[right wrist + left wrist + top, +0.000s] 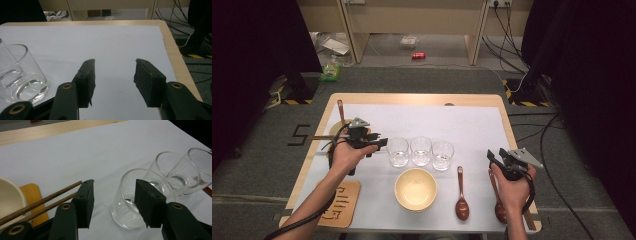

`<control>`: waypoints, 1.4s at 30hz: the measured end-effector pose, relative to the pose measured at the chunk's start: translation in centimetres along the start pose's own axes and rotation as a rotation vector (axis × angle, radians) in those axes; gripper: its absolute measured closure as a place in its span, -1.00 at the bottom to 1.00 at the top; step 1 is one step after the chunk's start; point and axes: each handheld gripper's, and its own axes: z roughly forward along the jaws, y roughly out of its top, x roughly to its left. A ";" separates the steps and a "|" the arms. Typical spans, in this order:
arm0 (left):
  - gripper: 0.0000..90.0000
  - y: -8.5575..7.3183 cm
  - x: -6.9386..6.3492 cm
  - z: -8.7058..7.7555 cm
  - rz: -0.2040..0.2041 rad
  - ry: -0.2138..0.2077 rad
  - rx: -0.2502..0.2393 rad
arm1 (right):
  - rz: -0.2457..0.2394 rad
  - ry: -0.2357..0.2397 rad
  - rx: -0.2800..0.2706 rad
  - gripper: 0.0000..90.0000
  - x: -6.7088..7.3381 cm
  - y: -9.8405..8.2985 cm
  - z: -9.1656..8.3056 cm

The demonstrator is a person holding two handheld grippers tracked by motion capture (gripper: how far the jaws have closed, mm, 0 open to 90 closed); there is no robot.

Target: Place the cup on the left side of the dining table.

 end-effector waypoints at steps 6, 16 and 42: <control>0.10 0.1 -0.6 0.9 0.000 -0.016 0.017 | -0.002 0.005 -0.003 0.14 0.1 0.0 -0.1; 0.14 0.0 -1.0 2.7 0.011 -0.005 0.081 | -0.005 0.008 -0.006 0.14 0.3 0.2 -0.3; 0.74 -0.1 -1.7 5.5 0.068 0.057 0.189 | -0.009 0.023 0.014 0.13 0.6 0.0 0.1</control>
